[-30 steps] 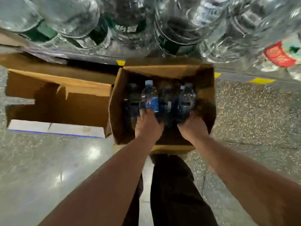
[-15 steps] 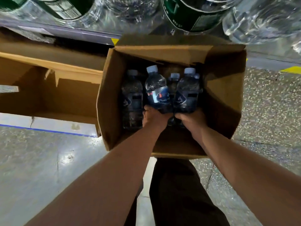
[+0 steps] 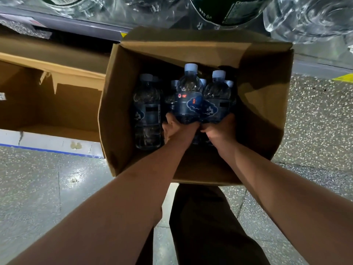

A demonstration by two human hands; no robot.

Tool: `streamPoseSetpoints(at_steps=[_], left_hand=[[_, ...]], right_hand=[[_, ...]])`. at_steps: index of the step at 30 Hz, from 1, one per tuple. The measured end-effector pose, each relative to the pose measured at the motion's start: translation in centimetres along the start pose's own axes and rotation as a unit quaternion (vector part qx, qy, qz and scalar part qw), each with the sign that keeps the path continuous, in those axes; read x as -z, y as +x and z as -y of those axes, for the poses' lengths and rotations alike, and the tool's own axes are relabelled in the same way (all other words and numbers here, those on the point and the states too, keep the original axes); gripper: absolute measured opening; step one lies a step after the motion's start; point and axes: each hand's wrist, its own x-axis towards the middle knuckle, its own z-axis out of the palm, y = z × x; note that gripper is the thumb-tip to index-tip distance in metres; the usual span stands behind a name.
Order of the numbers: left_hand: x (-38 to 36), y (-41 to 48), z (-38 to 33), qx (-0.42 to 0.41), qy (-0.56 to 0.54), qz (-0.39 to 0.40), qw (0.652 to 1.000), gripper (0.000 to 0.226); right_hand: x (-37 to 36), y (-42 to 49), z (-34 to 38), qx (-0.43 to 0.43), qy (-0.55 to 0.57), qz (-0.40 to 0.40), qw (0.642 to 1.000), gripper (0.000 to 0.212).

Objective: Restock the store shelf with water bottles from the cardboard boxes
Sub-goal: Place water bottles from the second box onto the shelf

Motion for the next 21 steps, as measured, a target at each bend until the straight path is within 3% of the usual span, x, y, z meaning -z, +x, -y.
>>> streamPoseSetpoints(at_steps=[3,6,10,14,17,21], left_hand=[[-0.4,0.5,-0.6,0.036,-0.020,-0.008,0.999,0.105],[-0.4,1.0,-1.0,0.032,-0.001,-0.049,0.998,0.106],[0.7,0.9,-0.6,-0.012,-0.022,-0.033,0.999,0.092],[3.1,-1.8,-0.2,-0.032,-0.067,0.035,0.997,0.081],[5.9,-4.8,0.5,-0.060,-0.065,0.102,0.991,0.051],[10.4,-9.5,-0.1,-0.055,-0.069,0.138,0.987,0.038]], right_hand=[[0.2,0.1,-0.4,0.018,-0.023,-0.002,1.000,0.088],[0.1,-0.1,-0.4,0.029,-0.020,-0.019,0.999,0.088],[1.0,-1.0,0.2,0.011,0.042,0.012,0.999,0.074],[2.5,-4.3,1.5,-0.042,0.120,0.064,0.990,0.050],[3.8,-7.7,2.4,-0.058,0.116,0.054,0.990,0.054],[6.1,-13.3,4.1,-0.080,0.115,0.083,0.987,0.056]])
